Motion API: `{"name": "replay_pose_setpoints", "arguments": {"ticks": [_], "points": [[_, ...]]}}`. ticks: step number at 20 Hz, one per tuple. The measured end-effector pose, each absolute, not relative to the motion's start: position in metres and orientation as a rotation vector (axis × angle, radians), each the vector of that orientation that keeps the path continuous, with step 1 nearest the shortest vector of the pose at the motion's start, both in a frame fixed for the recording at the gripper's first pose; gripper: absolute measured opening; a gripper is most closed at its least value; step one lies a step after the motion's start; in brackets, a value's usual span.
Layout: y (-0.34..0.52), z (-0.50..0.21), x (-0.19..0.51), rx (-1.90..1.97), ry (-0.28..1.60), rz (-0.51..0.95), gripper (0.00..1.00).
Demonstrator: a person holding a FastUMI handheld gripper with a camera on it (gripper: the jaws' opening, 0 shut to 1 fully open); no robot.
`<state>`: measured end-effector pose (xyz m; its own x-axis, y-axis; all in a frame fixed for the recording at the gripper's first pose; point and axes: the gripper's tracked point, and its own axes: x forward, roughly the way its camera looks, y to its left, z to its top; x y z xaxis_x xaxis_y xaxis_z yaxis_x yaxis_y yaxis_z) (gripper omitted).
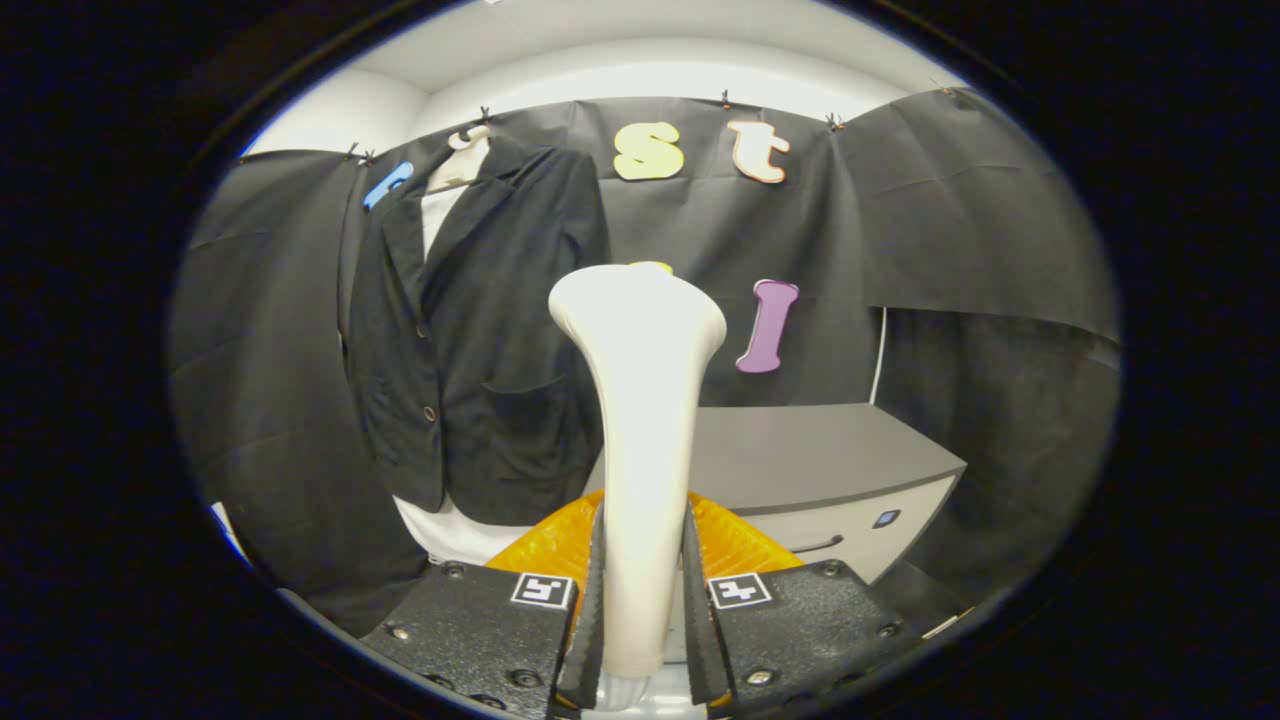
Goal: Iron the clothes twice with a garment steamer, once on the left side and once on the right side.
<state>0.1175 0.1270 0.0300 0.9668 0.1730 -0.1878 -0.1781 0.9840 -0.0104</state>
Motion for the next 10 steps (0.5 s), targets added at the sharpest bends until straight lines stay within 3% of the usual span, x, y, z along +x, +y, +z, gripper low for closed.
{"name": "replay_pose_setpoints", "arguments": {"ticks": [10], "points": [[0.031, 0.012, 0.096, 0.005, 0.207, 0.156, 0.36]]}}
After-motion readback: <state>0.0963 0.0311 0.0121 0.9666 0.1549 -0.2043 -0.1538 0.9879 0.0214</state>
